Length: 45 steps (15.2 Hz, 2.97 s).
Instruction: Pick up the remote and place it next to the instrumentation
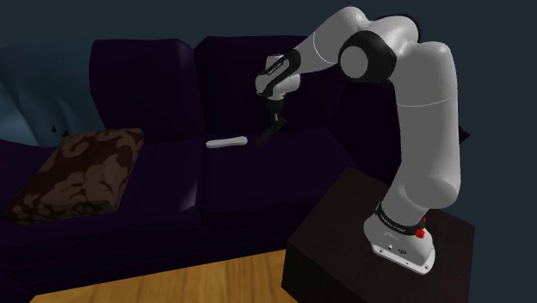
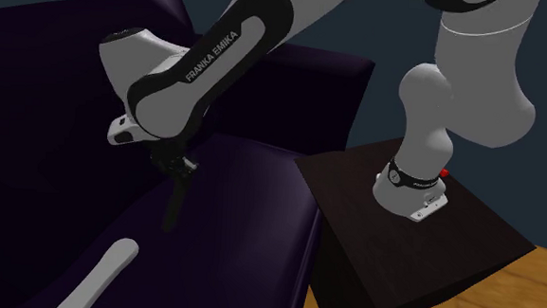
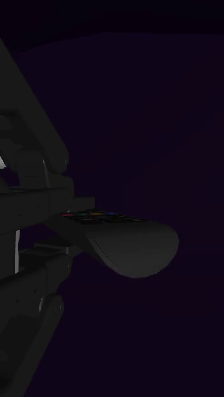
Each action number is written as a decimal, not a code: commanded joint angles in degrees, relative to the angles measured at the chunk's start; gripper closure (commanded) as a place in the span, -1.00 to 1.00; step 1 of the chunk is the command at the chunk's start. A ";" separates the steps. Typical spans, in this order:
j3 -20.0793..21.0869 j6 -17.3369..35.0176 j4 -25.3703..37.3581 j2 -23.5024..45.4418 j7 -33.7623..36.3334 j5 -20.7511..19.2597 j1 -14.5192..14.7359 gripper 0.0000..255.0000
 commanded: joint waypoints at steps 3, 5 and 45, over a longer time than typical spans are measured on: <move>1.30 -5.63 13.48 8.07 0.81 1.54 -2.04 1.00; 1.93 -9.08 21.58 12.72 1.37 2.13 -3.48 1.00; 4.09 -24.33 62.35 37.32 5.28 4.29 -10.99 -1.00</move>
